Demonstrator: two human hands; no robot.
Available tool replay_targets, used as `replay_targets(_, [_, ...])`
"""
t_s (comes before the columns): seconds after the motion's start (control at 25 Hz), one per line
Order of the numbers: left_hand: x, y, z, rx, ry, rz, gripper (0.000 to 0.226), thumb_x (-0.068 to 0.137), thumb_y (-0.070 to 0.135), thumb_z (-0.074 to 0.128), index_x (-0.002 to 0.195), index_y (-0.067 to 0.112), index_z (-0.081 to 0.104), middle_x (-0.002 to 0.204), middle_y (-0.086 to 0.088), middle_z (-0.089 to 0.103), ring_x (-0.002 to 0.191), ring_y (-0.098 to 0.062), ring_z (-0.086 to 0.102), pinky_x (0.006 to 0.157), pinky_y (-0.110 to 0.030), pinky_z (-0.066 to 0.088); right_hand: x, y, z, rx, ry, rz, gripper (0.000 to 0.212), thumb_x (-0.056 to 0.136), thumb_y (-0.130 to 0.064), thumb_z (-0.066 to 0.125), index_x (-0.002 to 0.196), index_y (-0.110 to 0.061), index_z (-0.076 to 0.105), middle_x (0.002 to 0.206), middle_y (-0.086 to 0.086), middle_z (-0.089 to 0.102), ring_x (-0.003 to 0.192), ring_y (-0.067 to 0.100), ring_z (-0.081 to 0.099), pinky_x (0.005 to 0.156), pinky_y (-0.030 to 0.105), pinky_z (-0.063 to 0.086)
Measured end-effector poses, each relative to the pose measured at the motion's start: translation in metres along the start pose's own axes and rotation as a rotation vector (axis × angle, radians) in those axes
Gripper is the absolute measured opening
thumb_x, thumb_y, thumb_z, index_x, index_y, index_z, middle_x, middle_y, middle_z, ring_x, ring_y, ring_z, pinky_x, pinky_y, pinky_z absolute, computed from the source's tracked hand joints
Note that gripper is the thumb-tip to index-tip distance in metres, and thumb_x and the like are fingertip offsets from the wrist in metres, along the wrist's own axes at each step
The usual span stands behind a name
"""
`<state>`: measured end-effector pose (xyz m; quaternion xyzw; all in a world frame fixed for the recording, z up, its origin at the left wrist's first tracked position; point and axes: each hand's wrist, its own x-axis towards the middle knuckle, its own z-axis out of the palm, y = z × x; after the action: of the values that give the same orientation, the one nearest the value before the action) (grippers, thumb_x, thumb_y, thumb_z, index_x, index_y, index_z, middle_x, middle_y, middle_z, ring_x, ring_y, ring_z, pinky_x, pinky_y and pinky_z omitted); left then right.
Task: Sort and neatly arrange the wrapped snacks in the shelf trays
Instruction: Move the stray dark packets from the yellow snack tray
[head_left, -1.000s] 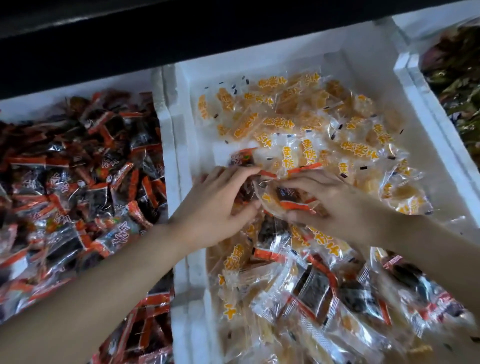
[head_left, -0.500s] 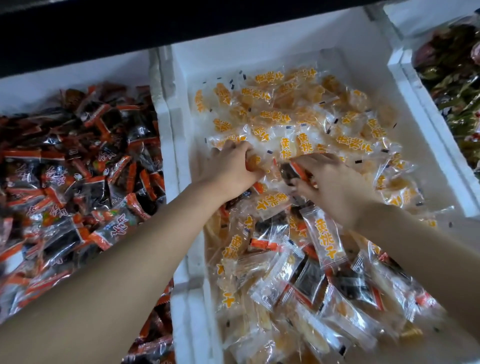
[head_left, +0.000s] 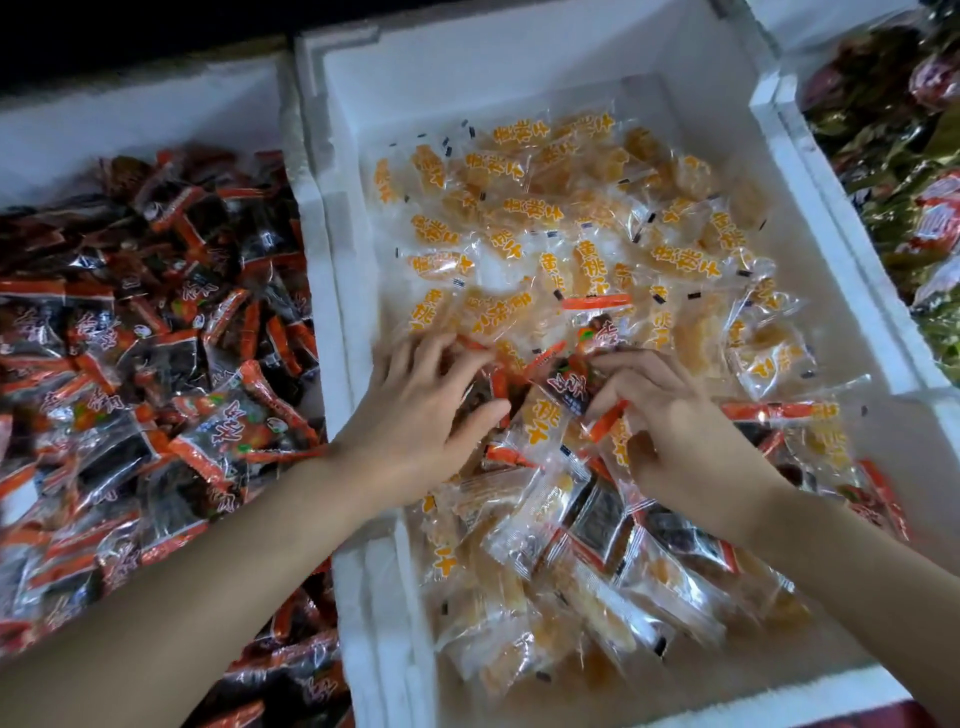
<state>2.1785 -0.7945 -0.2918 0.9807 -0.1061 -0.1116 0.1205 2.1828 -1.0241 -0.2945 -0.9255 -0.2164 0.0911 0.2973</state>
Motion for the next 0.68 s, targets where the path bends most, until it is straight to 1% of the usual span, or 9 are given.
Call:
replay_targets(0.04, [-0.003,0.001,0.002,-0.046,0.006,0.016,0.062,0.088,0.063,0.013,0.14,0.034,0.032,0.144,0.001,0.029,0.134,-0.021,0.022,0.111,-0.039,0.018,-0.002,-0.002,0.0,0.011,0.018,0.016,0.041,0.074,-0.019,0.036,0.108,-0.012,0.059,0.13,0.004,0.046,0.128,0.02,0.037,0.107,0.032,0.03])
replay_targets(0.12, [-0.005,0.003,0.0,-0.17,0.036,-0.017,0.051,0.096,0.051,0.031,0.143,0.034,0.026,0.146,0.0,0.029,0.135,-0.019,0.022,0.112,-0.037,0.018,0.004,-0.004,-0.002,0.002,0.085,0.099,0.042,0.088,-0.018,0.043,0.129,-0.011,0.043,0.134,0.006,0.038,0.128,0.022,0.035,0.109,0.03,0.026])
replay_targets(0.2, [-0.003,0.007,-0.005,-0.185,0.017,-0.084,0.063,0.095,0.04,0.048,0.148,0.027,0.016,0.147,-0.005,0.029,0.138,-0.02,0.02,0.113,-0.035,0.018,0.017,-0.005,-0.005,0.01,0.059,0.213,0.063,0.091,-0.035,0.052,0.142,-0.012,0.024,0.142,0.005,0.029,0.134,0.022,0.027,0.108,0.028,0.019])
replay_targets(0.28, [0.001,0.008,-0.007,-0.126,-0.033,-0.144,0.068,0.094,0.045,0.045,0.149,0.021,0.013,0.147,-0.009,0.029,0.138,-0.024,0.021,0.111,-0.035,0.02,0.032,-0.005,-0.005,0.028,0.009,0.295,0.083,0.086,-0.055,0.05,0.147,-0.013,0.013,0.15,0.004,0.021,0.139,0.023,0.019,0.111,0.034,0.018])
replay_targets(0.4, [0.002,0.008,-0.008,-0.095,-0.067,-0.185,0.056,0.098,0.046,0.03,0.147,0.02,0.019,0.141,-0.011,0.033,0.135,-0.026,0.024,0.109,-0.037,0.021,0.047,-0.012,-0.003,-0.039,0.031,0.328,0.101,0.078,-0.07,0.047,0.149,-0.01,0.006,0.153,0.007,0.019,0.141,0.029,0.015,0.113,0.041,0.018])
replay_targets(0.48, [0.001,0.007,-0.007,-0.126,-0.094,-0.178,0.058,0.097,0.045,0.038,0.147,0.019,0.022,0.142,-0.011,0.033,0.135,-0.028,0.025,0.11,-0.037,0.023,0.055,-0.016,0.003,-0.078,0.006,0.312,0.106,0.077,-0.066,0.054,0.148,-0.007,0.004,0.152,0.008,0.022,0.14,0.03,0.017,0.113,0.04,0.019])
replay_targets(0.56, [-0.001,0.004,-0.006,-0.175,-0.111,-0.157,0.067,0.091,0.047,0.051,0.146,0.018,0.026,0.142,-0.01,0.037,0.133,-0.027,0.032,0.109,-0.037,0.03,0.062,-0.019,0.008,0.025,-0.004,0.328,0.107,0.076,-0.053,0.067,0.147,-0.005,0.003,0.147,0.008,0.03,0.134,0.029,0.031,0.107,0.037,0.03])
replay_targets(0.64, [-0.001,0.0,-0.004,-0.217,-0.116,-0.129,0.07,0.083,0.048,0.062,0.141,0.019,0.036,0.136,-0.007,0.048,0.127,-0.024,0.042,0.105,-0.037,0.036,0.065,-0.018,0.009,0.201,0.036,0.4,0.095,0.076,-0.035,0.075,0.142,-0.004,0.014,0.127,0.005,0.047,0.104,0.022,0.053,0.085,0.031,0.046])
replay_targets(0.68, [-0.001,-0.001,-0.003,-0.235,-0.122,-0.118,0.071,0.08,0.048,0.067,0.138,0.018,0.04,0.133,-0.006,0.052,0.124,-0.023,0.046,0.103,-0.037,0.038,0.065,-0.015,0.009,0.227,0.046,0.412,0.081,0.077,-0.029,0.075,0.136,-0.003,0.025,0.116,0.004,0.053,0.089,0.019,0.055,0.076,0.03,0.048])
